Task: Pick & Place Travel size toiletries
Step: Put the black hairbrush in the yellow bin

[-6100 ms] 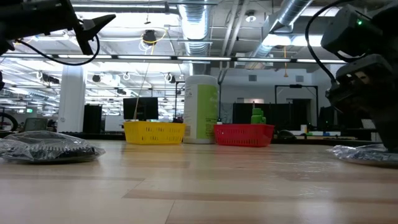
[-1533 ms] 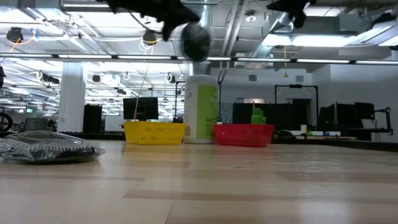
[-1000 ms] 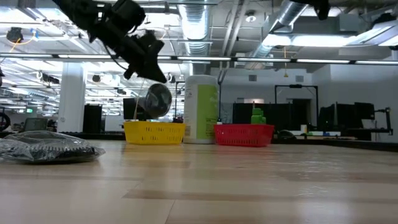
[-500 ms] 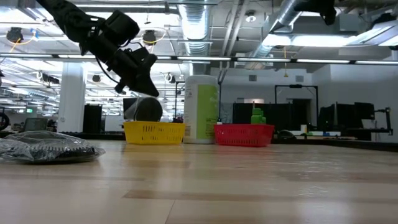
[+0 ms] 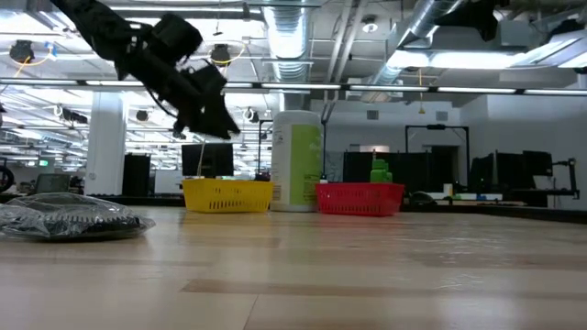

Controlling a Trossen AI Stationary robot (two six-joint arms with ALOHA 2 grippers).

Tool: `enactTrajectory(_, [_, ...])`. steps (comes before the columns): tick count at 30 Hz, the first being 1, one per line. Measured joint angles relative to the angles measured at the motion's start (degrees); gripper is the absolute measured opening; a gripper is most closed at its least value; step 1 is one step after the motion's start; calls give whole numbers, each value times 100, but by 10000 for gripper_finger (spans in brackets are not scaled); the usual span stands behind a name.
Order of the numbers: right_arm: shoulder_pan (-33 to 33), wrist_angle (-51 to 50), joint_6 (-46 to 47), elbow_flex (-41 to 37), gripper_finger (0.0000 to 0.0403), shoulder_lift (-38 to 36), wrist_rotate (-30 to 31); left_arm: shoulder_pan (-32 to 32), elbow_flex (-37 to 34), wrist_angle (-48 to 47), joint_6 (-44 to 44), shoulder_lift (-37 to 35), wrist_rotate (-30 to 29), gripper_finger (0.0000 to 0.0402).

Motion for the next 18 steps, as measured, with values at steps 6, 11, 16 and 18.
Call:
enactTrajectory(6, [0,0,18,-2,227,-4,0,-485,188,-338,-622,-887,97,226])
enactTrajectory(11, [2,-2,44,-2,223,-7,-2,-1743,242,-1568,-529,-1539,409,222])
enactTrajectory(16, [4,-2,59,-2,222,-4,-3,-3343,162,-2031,-1402,-1588,51,228])
enactTrajectory(18, [4,-2,61,-2,222,-4,-4,-3890,-5,-2155,-2064,-1522,-279,229])
